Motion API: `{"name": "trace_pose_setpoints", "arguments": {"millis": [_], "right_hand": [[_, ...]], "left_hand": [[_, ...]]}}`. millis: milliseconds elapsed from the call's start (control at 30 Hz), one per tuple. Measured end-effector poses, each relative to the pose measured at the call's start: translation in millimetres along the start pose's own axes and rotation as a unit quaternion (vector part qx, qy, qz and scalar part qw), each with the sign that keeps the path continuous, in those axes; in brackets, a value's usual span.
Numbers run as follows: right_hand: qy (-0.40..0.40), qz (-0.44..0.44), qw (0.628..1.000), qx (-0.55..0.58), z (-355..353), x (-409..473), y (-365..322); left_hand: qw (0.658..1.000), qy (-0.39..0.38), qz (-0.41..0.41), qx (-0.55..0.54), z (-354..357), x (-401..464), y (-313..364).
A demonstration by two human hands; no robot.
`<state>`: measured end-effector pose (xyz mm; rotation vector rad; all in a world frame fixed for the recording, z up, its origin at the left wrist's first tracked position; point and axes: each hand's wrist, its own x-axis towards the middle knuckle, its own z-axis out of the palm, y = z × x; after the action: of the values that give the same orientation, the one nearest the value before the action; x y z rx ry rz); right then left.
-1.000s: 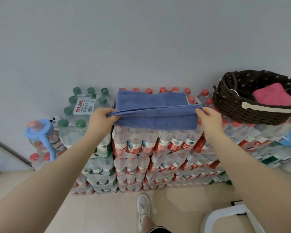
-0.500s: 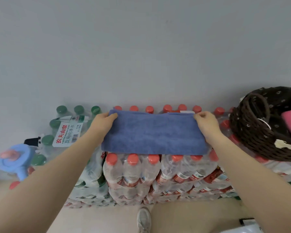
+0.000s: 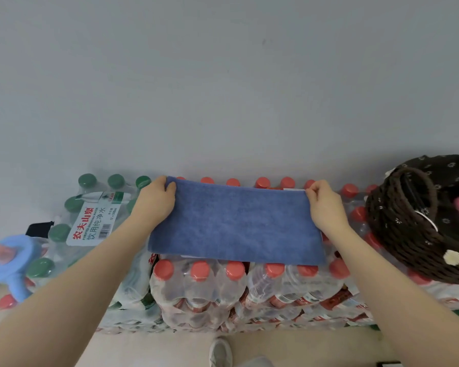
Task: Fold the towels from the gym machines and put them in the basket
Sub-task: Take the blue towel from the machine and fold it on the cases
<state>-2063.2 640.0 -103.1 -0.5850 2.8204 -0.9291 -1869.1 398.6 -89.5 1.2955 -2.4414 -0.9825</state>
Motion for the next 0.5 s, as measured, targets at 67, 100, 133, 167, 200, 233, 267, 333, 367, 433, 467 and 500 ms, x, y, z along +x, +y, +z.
{"name": "trace_pose_setpoints", "arguments": {"millis": [67,100,133,167,200,233,267,333,367,433,467,500], "right_hand": [[-0.015,0.001,0.999,-0.048,1.4,5.8,-2.2],[-0.015,-0.001,0.998,-0.069,3.0,7.9,-3.4],[-0.013,-0.003,0.996,-0.09,4.4,8.8,-5.1],[-0.011,-0.003,0.994,-0.113,5.4,8.0,-7.6],[-0.008,-0.004,0.99,-0.14,6.2,6.4,-10.7],[0.0,-0.008,0.985,-0.171,6.6,3.9,-13.9],[0.011,-0.021,0.979,-0.203,6.8,0.3,-18.3],[0.04,-0.079,0.971,-0.224,8.5,-10.5,-32.5],[0.033,-0.117,0.972,-0.201,12.0,-16.6,-42.1],[-0.04,-0.202,0.966,-0.157,26.6,-29.5,-60.6],[-0.09,-0.236,0.955,-0.157,36.1,-36.2,-68.1],[-0.136,-0.258,0.942,-0.168,45.0,-41.6,-72.1]], "left_hand": [[0.999,-0.006,0.004,0.042,1.0,3.9,4.5],[0.998,-0.005,0.004,0.063,2.1,5.9,5.2],[0.996,-0.002,0.002,0.085,4.1,7.3,5.3],[0.994,0.003,0.001,0.11,5.7,6.8,6.6],[0.99,0.015,0.002,0.143,6.7,3.9,8.0],[0.983,0.038,0.011,0.179,7.0,-0.6,9.7],[0.973,0.078,0.041,0.213,7.9,-4.7,10.0],[0.941,0.131,0.151,0.273,12.5,-9.8,10.9],[0.926,0.135,0.221,0.274,17.8,-11.2,13.1],[0.913,0.053,0.328,0.236,32.5,-13.2,17.7],[0.909,-0.017,0.355,0.216,41.1,-16.3,21.5],[0.902,-0.067,0.368,0.216,48.9,-19.9,24.0]]}}
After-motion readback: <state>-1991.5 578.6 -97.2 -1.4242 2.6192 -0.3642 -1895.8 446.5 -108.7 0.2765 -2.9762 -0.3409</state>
